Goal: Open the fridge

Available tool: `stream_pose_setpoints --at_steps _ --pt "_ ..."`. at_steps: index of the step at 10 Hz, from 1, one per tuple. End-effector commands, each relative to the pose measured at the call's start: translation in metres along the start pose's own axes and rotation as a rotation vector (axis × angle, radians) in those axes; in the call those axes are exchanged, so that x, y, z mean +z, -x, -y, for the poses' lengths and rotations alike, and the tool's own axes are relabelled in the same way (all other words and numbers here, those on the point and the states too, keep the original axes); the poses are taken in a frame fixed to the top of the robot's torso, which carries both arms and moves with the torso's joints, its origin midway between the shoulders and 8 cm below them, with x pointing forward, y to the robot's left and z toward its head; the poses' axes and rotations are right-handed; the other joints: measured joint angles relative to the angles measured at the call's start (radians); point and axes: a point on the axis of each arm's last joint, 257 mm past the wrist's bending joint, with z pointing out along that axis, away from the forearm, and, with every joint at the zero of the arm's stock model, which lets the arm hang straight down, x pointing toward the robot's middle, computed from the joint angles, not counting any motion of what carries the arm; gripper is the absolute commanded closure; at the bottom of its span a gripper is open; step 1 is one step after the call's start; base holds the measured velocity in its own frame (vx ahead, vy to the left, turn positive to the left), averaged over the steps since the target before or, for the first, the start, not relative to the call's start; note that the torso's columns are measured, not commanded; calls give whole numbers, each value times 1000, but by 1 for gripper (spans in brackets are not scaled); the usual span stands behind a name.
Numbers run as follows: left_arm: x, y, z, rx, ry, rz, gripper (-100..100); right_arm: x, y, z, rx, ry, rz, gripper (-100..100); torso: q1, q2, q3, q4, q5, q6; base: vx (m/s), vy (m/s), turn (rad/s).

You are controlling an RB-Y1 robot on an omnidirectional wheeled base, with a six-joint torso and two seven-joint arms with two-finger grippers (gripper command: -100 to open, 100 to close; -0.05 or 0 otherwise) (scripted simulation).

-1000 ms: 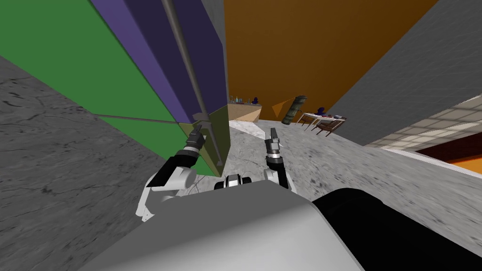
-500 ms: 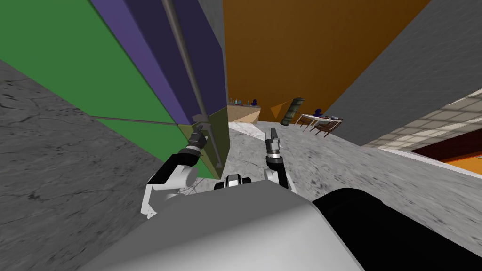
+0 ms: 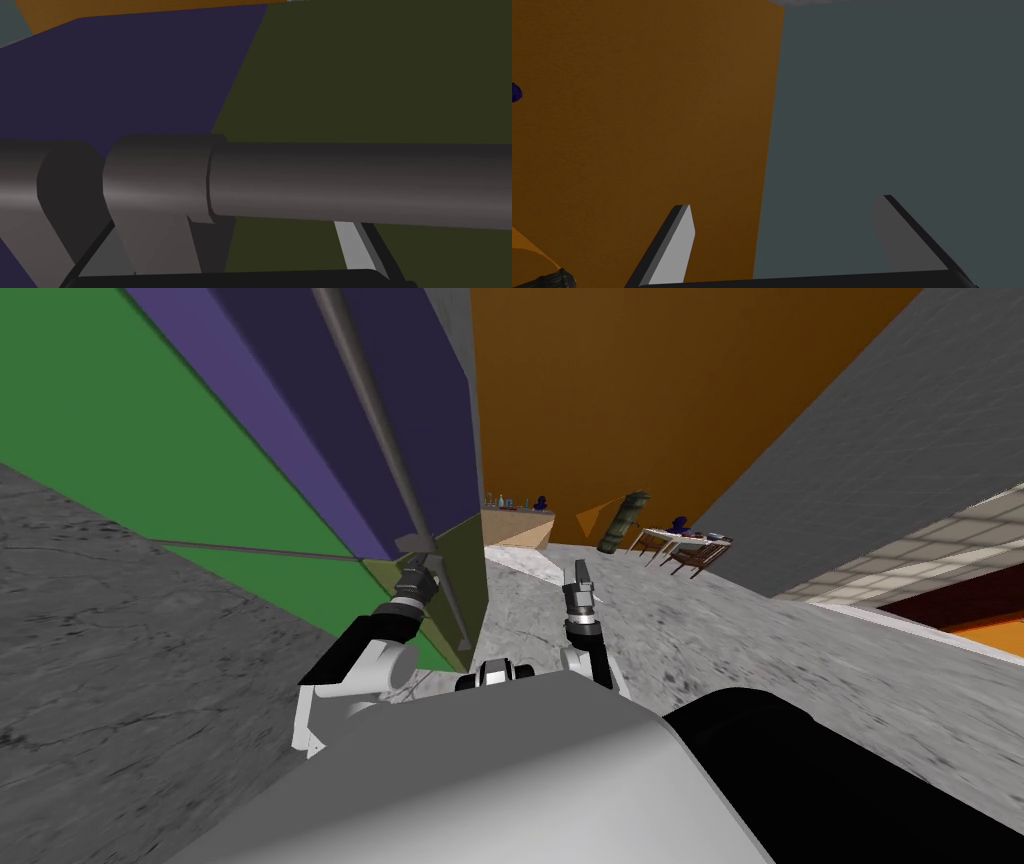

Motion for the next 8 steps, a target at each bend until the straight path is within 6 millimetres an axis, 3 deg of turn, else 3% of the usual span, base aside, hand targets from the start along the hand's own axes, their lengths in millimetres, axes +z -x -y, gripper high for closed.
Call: stream_pose_setpoints --at_steps 1,3,5,8 --pt "6 -1 -10 1 7 -3 100 0 0 0 0 0 0 0 3 4 4 -2 2 -1 -100 15 -28" --pt "3 6 8 1 -35 19 100 0 0 0 0 0 0 0 5 7 9 -2 4 -5 19 -79 30" --pt "1 14 8 4 -33 42 100 0 0 0 1 0 0 0 -10 -1 3 -5 0 -2 82 -306 138" --pt "-3 32 9 11 -28 90 100 0 0 0 1 0 0 0 1 -6 -2 -6 3 -1 49 -323 105"
